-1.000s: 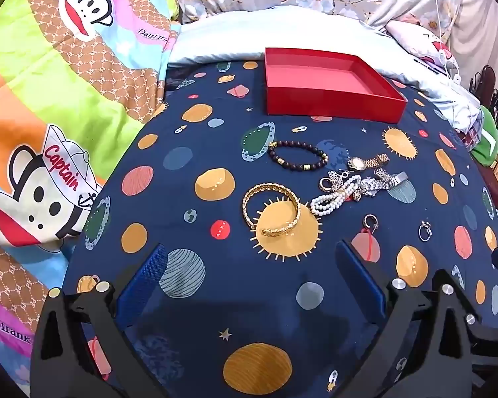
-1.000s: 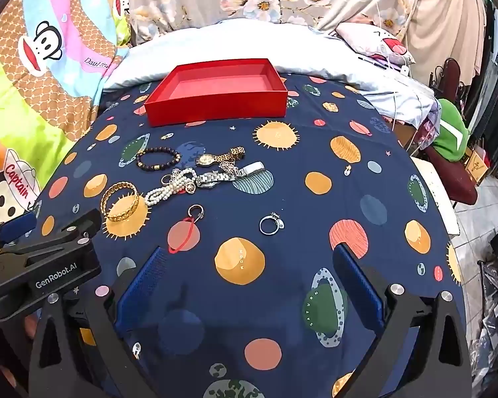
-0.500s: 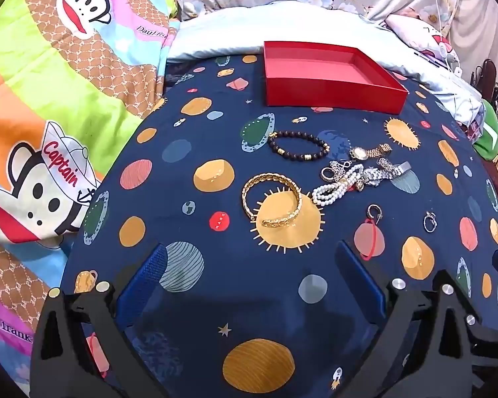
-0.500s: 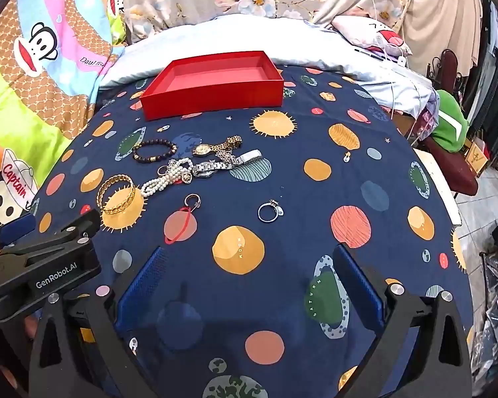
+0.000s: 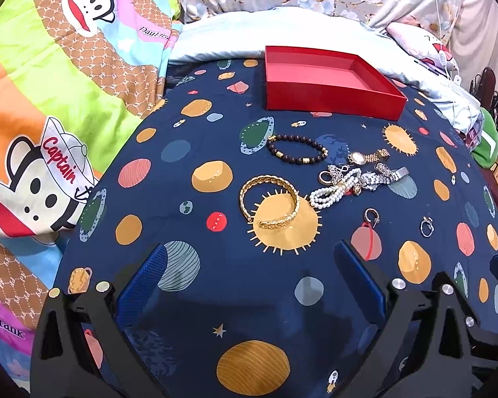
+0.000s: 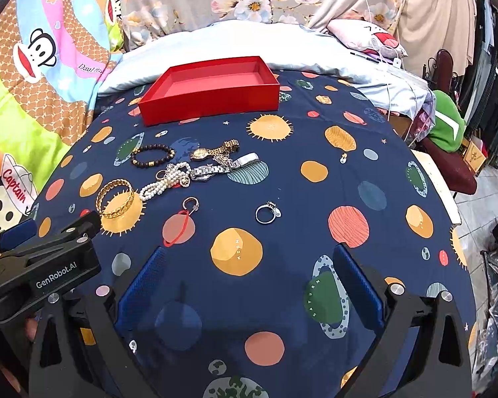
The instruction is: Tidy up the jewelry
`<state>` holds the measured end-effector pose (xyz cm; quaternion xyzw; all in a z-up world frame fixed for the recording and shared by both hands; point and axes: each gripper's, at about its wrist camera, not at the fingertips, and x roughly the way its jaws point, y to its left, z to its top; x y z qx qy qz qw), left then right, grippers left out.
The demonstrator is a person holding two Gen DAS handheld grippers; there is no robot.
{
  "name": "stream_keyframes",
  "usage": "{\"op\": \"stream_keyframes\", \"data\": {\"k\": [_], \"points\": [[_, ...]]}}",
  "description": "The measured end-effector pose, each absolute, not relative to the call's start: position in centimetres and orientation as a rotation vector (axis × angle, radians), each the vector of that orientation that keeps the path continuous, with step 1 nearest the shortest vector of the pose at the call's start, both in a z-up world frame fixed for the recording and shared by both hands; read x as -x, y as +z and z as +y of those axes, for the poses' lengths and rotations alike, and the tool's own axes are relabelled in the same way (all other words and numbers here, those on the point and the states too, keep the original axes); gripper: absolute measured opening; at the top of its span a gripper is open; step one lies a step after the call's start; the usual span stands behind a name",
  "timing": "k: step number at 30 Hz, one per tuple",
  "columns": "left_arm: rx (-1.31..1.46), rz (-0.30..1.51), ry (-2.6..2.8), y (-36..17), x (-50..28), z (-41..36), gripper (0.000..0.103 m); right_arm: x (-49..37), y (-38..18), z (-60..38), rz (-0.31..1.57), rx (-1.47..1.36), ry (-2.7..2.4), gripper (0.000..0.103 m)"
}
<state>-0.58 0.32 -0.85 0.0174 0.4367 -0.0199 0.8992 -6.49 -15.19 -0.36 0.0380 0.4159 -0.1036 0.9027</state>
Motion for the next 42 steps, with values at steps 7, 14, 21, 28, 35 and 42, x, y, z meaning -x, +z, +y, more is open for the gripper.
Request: {"op": "stream_keyframes", "data": {"k": [7, 14, 21, 28, 35, 42], "points": [[-0.005, 0.897, -0.053, -0.8, 0.9, 0.8, 0.098, 6.6, 0.2, -15.1, 0.838, -0.084, -0.213, 0.098], [-0.001, 0.889, -0.058, -0.6, 1.2, 1.0, 0.098, 7.0, 0.3, -15.0, 0.827, -0.096, -0.207, 0.098], [-0.013, 0.892, -0.051, -0.7, 1.4, 1.1, 0.098, 7.3, 0.1, -14.8, 0.827, -0.100, -0.201, 0.098], [-0.019, 0.894, -0.048, -0.7, 1.5, 1.1, 0.098, 7.3, -0.3, -15.1, 0.838, -0.114, -0.206, 0.098], [-0.026, 0.903, -0.045, -1.1, 1.5, 0.9, 0.098, 7.3, -0.5, -15.1, 0.843, -0.116, -0.207, 0.098], [-0.035, 0.902, -0.038, -1.3, 1.5, 1.0, 0.098, 7.2, -0.7, -15.0, 0.849, -0.117, -0.205, 0.098]]}}
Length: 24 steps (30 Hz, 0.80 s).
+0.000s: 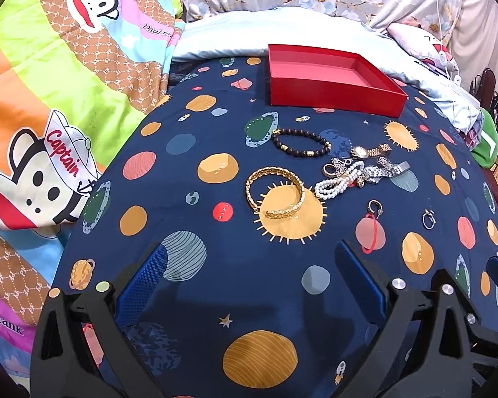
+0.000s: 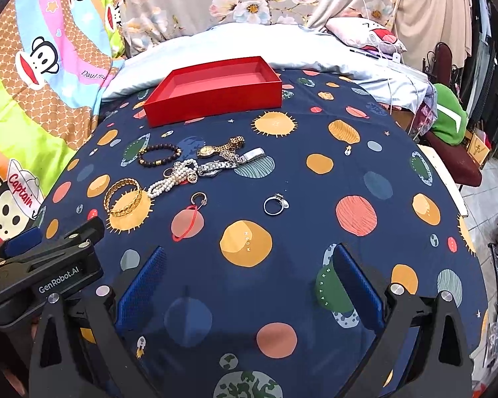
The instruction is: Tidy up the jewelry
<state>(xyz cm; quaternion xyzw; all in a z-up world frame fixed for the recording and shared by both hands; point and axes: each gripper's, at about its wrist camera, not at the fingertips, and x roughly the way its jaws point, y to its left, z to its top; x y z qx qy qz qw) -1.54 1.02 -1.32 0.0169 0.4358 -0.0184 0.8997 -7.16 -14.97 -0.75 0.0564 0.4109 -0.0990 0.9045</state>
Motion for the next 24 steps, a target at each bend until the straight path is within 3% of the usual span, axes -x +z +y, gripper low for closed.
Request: {"op": "stream_keyframes", "data": {"k": [24], "points": [[-0.030, 0.924, -0.043, -2.03, 1.00, 1.13, 0.098, 6.61, -1.46, -15.04, 0.864, -0.116, -0.206, 0.098]]}}
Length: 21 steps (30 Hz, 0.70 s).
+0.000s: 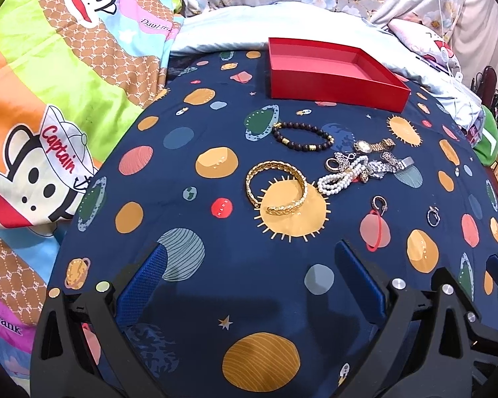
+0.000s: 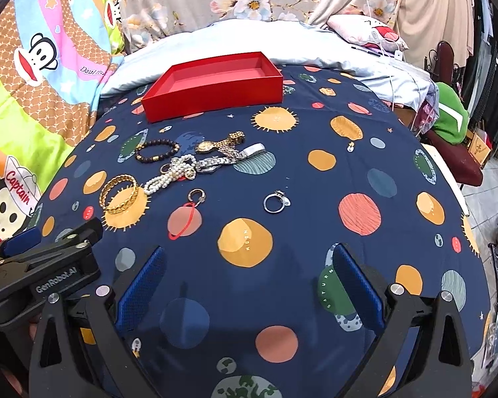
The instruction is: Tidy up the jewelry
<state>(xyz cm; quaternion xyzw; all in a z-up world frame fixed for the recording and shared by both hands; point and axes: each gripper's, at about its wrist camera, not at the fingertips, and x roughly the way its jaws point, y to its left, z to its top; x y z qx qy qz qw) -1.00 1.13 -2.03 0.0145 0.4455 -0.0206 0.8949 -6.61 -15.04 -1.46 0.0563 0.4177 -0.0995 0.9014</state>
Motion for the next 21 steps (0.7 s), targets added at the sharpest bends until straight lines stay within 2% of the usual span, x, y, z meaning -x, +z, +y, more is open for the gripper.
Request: {"op": "stream_keyframes", "data": {"k": [11, 17, 21], "points": [[-0.012, 0.902, -0.001, -2.2, -0.4, 2.6, 0.098, 4.1, -2.6, -17.6, 0.865, -0.123, -0.236, 0.098], [-0.005, 0.913, 0.006, -2.7, -1.9, 2.8, 0.098, 1.7, -3.6, -18.0, 0.884, -0.135, -0.232, 0.088], [-0.002, 0.933, -0.037, -3.5, -3.4, 2.0, 0.098, 1.1, -4.1, -18.2, 0.896, -0.148, -0.234, 0.086]]}}
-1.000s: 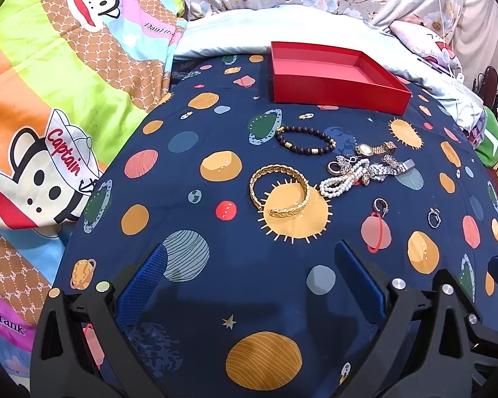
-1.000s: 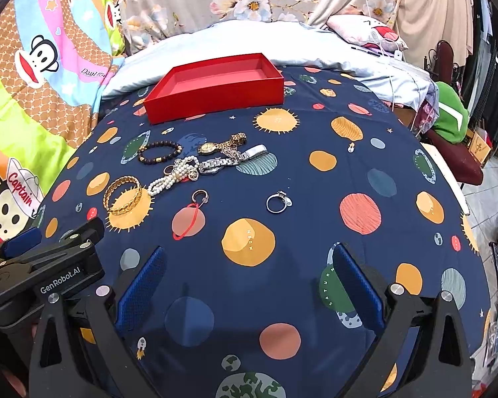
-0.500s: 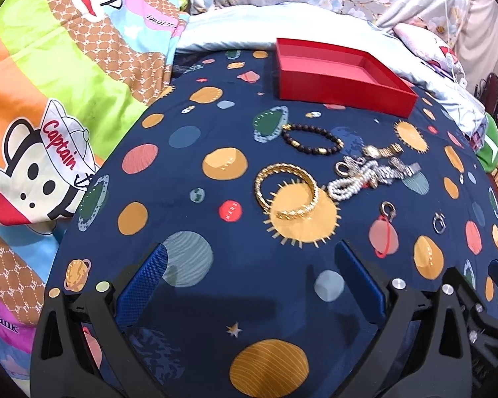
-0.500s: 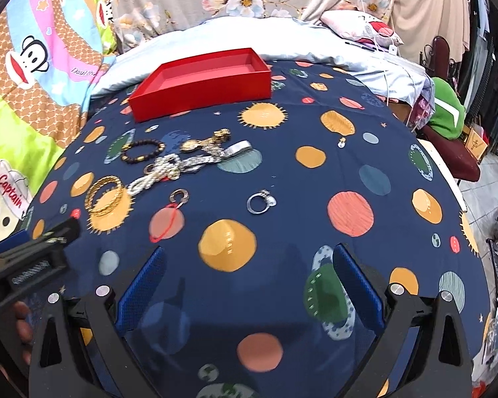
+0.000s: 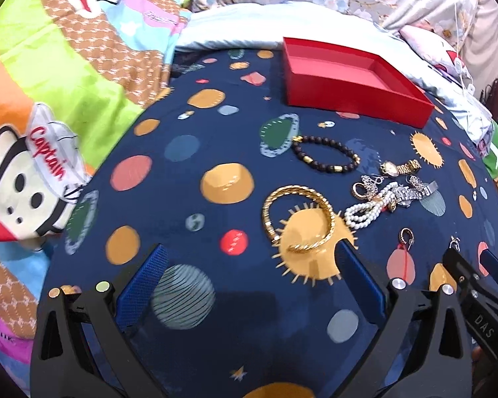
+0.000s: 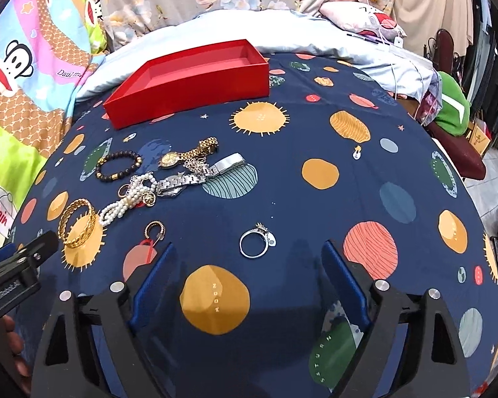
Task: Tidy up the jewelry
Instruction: 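Grasp the gold bangle with the left tool while the right tool grasps the silver ring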
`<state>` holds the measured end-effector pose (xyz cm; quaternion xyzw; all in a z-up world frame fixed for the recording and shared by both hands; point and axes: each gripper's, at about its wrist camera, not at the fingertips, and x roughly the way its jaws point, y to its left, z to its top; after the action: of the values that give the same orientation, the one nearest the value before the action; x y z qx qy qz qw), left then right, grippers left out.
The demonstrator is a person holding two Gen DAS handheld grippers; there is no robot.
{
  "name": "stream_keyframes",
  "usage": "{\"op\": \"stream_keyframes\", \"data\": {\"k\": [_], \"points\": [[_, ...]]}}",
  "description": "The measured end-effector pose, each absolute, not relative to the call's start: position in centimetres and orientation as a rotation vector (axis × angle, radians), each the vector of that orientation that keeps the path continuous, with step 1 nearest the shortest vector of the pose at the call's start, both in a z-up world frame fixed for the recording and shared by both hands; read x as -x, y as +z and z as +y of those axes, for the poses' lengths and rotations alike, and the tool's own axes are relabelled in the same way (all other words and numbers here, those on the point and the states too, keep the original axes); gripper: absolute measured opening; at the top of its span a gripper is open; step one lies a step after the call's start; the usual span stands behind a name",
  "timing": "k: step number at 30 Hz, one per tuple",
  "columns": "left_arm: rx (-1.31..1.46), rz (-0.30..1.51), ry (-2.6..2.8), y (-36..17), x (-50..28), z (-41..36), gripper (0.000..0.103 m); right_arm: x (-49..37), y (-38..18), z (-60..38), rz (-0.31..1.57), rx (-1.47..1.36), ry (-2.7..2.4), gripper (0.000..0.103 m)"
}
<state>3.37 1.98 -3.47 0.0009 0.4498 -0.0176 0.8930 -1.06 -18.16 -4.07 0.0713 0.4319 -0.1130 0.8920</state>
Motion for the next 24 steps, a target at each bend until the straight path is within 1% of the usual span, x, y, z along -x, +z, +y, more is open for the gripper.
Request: {"op": "stream_keyframes", "data": {"k": [9, 11, 14, 15, 16, 17, 19, 24], "points": [[-0.060, 0.935, -0.080, -5.3, -5.8, -0.4, 0.097, 0.7, -4.3, -19.2, 0.904, -0.176, -0.255, 0.086], [-0.052, 0.952, -0.087, -6.0, -6.3, -0.4, 0.088, 0.7, -4.3, -19.5, 0.904, -0.183, -0.260, 0.086], [-0.049, 0.942, -0.097, -6.0, -6.6, -0.4, 0.083, 0.7, -4.3, -19.7, 0.907, -0.192, -0.260, 0.086], [-0.051, 0.935, -0.102, -6.0, -6.6, -0.5, 0.079, 0.7, -4.3, -19.7, 0.907, -0.191, -0.260, 0.086], [-0.053, 0.929, -0.105, -6.0, -6.5, -0.5, 0.072, 0.7, -4.3, -19.7, 0.907, -0.191, -0.259, 0.086], [-0.054, 0.922, -0.112, -5.9, -6.5, -0.6, 0.069, 0.7, -4.4, -19.8, 0.908, -0.192, -0.257, 0.086], [-0.059, 0.915, -0.124, -5.8, -6.5, -0.7, 0.055, 0.7, -4.4, -19.8, 0.909, -0.189, -0.255, 0.086], [-0.032, 0.926, -0.149, -5.5, -6.1, -0.5, 0.055, 0.7, -5.0, -19.8, 0.922, -0.184, -0.255, 0.086]]}}
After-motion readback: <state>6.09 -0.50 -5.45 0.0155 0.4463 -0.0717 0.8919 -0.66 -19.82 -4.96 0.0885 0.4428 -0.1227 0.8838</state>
